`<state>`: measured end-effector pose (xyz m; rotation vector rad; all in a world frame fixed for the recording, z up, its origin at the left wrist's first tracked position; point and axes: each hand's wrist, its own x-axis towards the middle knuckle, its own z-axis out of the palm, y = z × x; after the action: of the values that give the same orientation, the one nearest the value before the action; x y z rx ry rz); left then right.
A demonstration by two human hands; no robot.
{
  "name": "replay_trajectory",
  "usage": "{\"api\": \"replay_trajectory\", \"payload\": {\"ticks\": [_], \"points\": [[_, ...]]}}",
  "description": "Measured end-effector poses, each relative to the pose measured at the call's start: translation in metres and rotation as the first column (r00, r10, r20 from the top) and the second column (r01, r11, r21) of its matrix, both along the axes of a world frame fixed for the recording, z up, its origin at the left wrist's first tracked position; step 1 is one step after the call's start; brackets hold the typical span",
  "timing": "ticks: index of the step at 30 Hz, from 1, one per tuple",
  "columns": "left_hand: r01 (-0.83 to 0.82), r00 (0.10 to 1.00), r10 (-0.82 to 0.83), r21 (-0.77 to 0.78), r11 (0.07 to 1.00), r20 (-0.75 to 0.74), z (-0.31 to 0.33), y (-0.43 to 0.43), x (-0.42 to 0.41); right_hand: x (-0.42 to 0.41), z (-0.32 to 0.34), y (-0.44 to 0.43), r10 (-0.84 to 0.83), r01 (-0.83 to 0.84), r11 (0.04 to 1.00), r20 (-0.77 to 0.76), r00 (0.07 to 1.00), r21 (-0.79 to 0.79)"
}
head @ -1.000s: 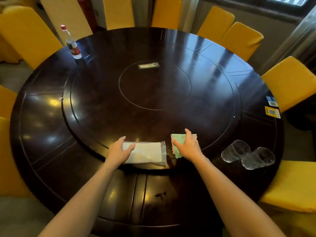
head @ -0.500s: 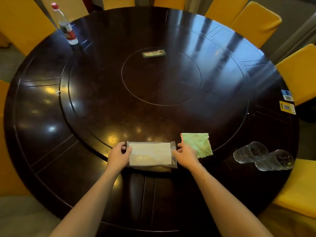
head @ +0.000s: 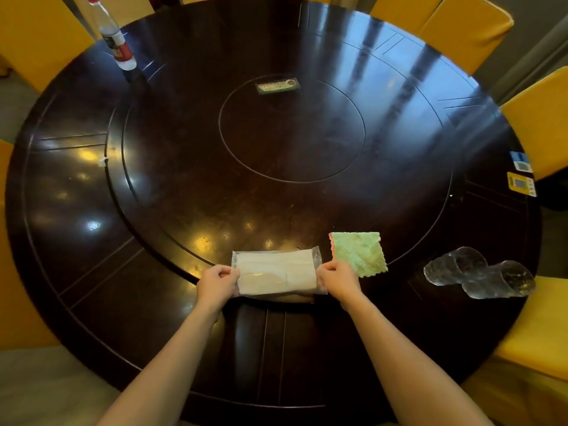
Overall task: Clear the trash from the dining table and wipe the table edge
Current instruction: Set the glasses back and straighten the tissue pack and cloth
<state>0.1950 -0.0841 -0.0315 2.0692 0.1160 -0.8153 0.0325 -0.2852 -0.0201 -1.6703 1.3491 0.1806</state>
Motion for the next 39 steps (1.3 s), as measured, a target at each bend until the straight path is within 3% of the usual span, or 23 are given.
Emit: {"api": "replay_trajectory", "payload": {"ticks": [6,13,28,39], "points": [[-0.186,0.979,0.161,-0.214,0.959,-0.128,0.012,0.001,0.001,-0.009,0.01,0.0,-0.136,0.14,0.99,0.139,0.981,-0.017],[-0.195,0.979,0.159,-0.353,0.915,-0.129,0.023,-0.001,0.0,-0.024,0.02,0.002,-0.184,0.218,0.969,0.253,0.95,-0.114],[-0.196,0.98,0.166,-0.461,0.865,-0.106,0.031,0.042,-0.046,-0.073,0.042,0.023,-0.129,0.203,0.963,0.361,0.924,-0.176],[-0.26,0.965,0.243,-0.505,0.823,-0.101,0.046,0.088,-0.125,-0.135,0.047,0.053,-0.043,0.138,0.972,0.435,0.899,-0.19]]}}
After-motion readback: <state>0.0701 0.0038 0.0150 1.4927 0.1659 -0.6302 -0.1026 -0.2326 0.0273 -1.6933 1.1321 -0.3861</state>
